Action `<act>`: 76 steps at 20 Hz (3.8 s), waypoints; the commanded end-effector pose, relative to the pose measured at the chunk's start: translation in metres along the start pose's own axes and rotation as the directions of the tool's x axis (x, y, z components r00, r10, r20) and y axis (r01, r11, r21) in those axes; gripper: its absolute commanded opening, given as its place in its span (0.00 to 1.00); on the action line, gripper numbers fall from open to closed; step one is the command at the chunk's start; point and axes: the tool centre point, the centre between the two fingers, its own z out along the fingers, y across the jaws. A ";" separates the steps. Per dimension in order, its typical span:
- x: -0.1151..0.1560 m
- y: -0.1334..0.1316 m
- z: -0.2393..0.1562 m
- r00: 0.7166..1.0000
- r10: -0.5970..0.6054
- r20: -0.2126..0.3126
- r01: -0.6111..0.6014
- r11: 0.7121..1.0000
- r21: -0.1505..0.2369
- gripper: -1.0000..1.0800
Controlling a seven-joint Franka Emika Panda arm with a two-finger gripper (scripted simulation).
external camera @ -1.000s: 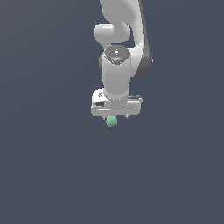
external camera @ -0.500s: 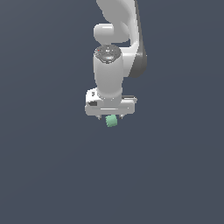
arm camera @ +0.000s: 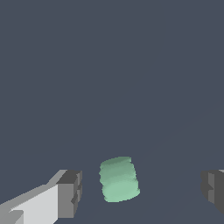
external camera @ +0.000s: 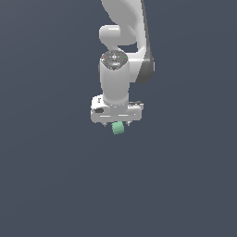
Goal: Pick up the object and move it to a goal position.
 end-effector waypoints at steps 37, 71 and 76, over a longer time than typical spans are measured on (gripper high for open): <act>-0.077 -0.007 0.125 0.972 -0.233 0.003 0.234 0.972 -0.010 0.96; -0.066 0.016 0.055 0.972 -0.234 0.002 0.234 0.972 -0.010 0.00; -0.059 0.030 0.006 0.972 -0.235 0.002 0.235 0.972 -0.009 0.00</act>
